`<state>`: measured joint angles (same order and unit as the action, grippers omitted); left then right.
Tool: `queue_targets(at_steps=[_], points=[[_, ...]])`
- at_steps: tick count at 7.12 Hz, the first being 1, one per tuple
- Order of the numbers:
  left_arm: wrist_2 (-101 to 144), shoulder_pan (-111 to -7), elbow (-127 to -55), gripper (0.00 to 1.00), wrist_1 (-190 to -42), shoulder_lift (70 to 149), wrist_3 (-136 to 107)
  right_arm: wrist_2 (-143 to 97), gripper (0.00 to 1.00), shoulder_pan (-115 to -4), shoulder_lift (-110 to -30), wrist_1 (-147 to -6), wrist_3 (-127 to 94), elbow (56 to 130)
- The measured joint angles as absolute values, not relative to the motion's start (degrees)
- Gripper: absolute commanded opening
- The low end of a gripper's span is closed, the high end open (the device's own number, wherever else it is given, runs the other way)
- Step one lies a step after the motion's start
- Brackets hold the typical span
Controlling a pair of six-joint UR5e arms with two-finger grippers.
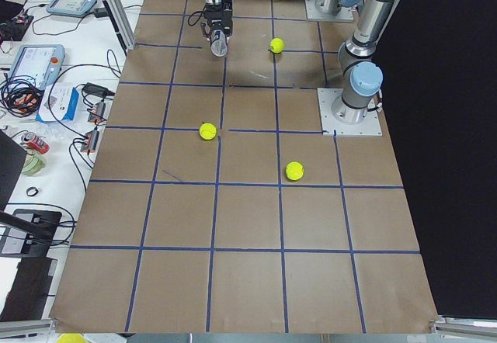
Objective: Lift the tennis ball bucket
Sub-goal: 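Carry the can with the right gripper toward the table center and lay it down, then open and raise the right gripper while the left arm reaches toward the can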
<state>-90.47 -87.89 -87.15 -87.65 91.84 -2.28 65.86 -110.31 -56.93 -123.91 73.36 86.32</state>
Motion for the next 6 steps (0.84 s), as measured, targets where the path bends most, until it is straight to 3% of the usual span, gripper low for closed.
queue_targets(at_steps=[3,6], points=[[-90.12,-88.03,-87.04,1.00,-88.02,91.88,-2.29,66.20,1.00,-111.68,-56.83,-122.96,72.66,86.52],[-90.13,-88.07,-86.91,1.00,-87.87,92.47,-2.71,68.35,1.00,-106.23,-58.57,-120.94,70.58,86.60]])
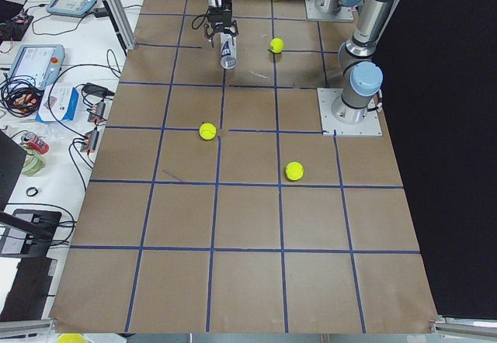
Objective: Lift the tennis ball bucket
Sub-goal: 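Open and raise the right gripper while the left arm reaches toward the can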
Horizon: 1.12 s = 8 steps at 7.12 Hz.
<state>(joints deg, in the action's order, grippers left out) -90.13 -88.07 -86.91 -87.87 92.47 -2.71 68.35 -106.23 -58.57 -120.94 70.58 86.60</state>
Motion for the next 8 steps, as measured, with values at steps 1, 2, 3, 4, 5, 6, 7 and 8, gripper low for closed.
queue_targets(at_steps=[1,2,3,4,5,6,7,8], points=[[-90.28,-88.02,-86.83,1.00,-87.80,92.45,-2.64,70.56,1.00,-102.14,-60.35,-118.62,69.77,86.63],[-90.27,-87.93,-86.76,1.00,-87.83,92.42,-2.49,72.05,1.00,-98.70,-63.00,-114.48,69.33,86.65],[-90.10,-87.91,-86.96,1.00,-88.03,92.20,-2.37,74.37,1.00,-96.29,-66.55,-109.68,67.98,86.64],[-89.30,-87.96,-87.68,1.00,-88.21,91.87,-2.31,78.70,1.00,-94.63,-70.51,-106.95,64.45,86.43],[-86.59,-87.86,-88.49,1.00,-88.18,91.88,-2.41,83.75,1.00,-93.63,-74.53,-105.39,59.49,86.22],[-81.79,-87.48,-89.07,1.00,-88.04,92.34,-2.71,87.09,1.00,-93.21,-78.20,-102.43,53.34,86.28],[-77.58,-87.11,-90.02,1.00,-87.91,93.36,-2.80,88.46,1.00,-92.85,-80.80,-98.45,46.12,86.27],[-74.24,-86.89,-91.82,1.00,-85.97,95.36,-2.67,89.17,1.00,-92.34,-82.58,-95.34,38.50,86.23]])
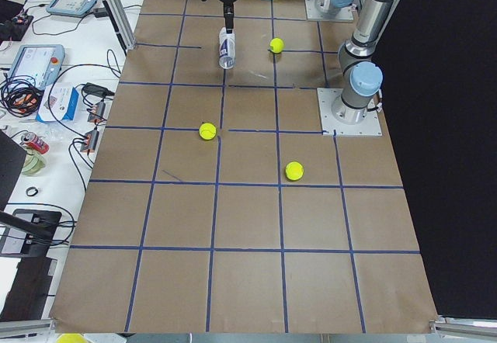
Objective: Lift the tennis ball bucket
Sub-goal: 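Open and raise the right gripper while the left arm reaches toward the can, then grasp the lying can's open end with the left gripper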
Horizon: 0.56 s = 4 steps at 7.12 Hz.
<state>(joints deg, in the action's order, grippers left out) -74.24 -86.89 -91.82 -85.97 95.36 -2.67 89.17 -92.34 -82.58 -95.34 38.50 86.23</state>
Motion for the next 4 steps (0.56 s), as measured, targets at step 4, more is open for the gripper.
queue_targets(at_steps=[4], points=[[-60.26,-86.71,-104.39,1.00,-63.68,104.80,-2.79,89.83,1.00,-87.36,-87.28,-88.44,11.36,86.31]])
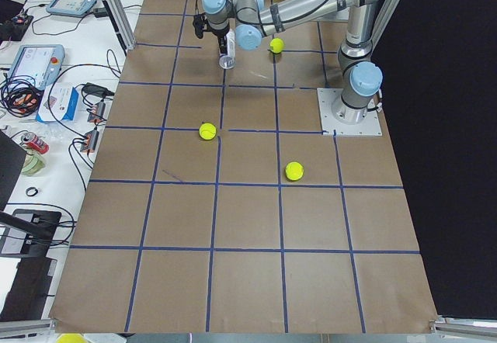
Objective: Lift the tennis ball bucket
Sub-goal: 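Grasp the lying can's open end with the left gripper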
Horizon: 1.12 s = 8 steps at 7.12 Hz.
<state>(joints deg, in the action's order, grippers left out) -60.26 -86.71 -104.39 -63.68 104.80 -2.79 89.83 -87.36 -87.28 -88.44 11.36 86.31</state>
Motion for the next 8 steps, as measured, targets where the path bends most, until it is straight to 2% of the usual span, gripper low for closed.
queue_targets(at_steps=[2,5,6,7,8], points=[[-56.41,-86.79,-109.12,1.00,-54.52,108.70,-3.00,89.47,1.00,-85.20,-88.07,-84.82,2.86,86.57],[-48.93,-86.67,-113.78,1.00,-48.29,111.15,-3.44,89.09,1.00,-85.64,-87.80,-84.35,2.10,86.40],[-45.61,-86.66,-113.87,0.89,-47.76,112.38,-4.02,88.91,1.00,-85.71,-87.29,-84.21,3.60,85.95],[-43.55,-86.66,-113.47,0.35,-47.38,113.35,-4.31,87.98,1.00,-85.36,-87.03,-84.15,5.18,85.59],[-42.67,-86.66,-112.89,0.13,-47.11,113.95,-4.89,86.43,1.00,-84.75,-86.76,-84.14,6.09,85.59]])
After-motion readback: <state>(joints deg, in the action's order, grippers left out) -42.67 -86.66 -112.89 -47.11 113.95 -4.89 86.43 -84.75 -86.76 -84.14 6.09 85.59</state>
